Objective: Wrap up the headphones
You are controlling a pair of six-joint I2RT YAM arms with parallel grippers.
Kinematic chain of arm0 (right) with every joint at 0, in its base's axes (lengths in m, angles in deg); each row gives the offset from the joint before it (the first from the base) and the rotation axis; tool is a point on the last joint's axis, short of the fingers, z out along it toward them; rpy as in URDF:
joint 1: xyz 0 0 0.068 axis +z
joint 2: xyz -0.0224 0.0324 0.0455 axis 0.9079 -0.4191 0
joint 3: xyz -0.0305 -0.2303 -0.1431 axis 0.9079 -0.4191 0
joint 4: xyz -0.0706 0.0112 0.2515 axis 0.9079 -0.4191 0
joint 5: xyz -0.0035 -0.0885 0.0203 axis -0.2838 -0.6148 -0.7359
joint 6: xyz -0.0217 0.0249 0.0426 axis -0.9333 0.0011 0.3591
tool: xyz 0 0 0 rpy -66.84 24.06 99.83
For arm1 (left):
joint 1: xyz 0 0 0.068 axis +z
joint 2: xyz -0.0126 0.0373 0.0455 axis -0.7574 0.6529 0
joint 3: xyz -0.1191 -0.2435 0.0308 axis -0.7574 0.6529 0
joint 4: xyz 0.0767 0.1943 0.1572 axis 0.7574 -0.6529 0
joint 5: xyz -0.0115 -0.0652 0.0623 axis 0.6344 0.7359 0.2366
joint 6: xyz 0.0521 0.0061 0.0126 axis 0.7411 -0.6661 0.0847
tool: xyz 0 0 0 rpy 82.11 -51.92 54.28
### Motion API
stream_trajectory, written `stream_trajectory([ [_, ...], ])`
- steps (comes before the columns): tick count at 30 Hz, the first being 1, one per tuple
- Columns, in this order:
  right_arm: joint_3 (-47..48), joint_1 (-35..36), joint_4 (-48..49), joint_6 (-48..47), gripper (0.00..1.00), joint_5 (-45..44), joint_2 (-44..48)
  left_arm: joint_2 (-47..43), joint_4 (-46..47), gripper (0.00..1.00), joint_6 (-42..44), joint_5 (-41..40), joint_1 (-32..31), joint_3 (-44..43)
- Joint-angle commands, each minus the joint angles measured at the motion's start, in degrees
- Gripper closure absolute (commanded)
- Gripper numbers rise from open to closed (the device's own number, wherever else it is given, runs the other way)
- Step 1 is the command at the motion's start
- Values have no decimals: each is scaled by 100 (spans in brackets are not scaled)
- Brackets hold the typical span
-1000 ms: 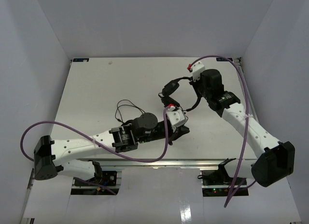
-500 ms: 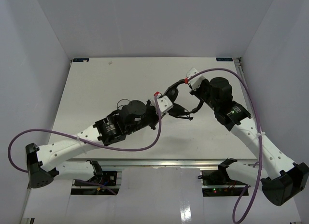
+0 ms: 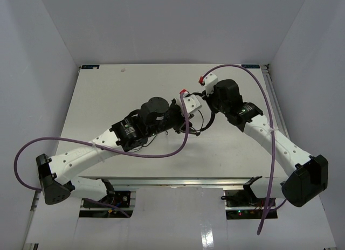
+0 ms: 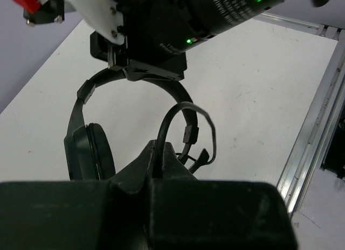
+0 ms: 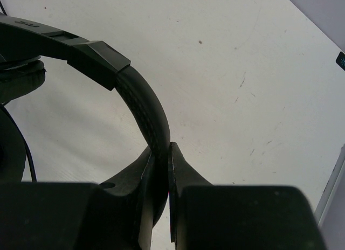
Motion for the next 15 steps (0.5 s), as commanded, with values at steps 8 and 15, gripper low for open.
stream_trajectory([
  [8, 188, 124, 491, 270, 92, -604, -92, 445, -876, 100, -156, 1954, 131, -572],
  [15, -60, 151, 588, 49, 92, 46, 354, 440, -980, 100, 23, 925, 212, -611],
])
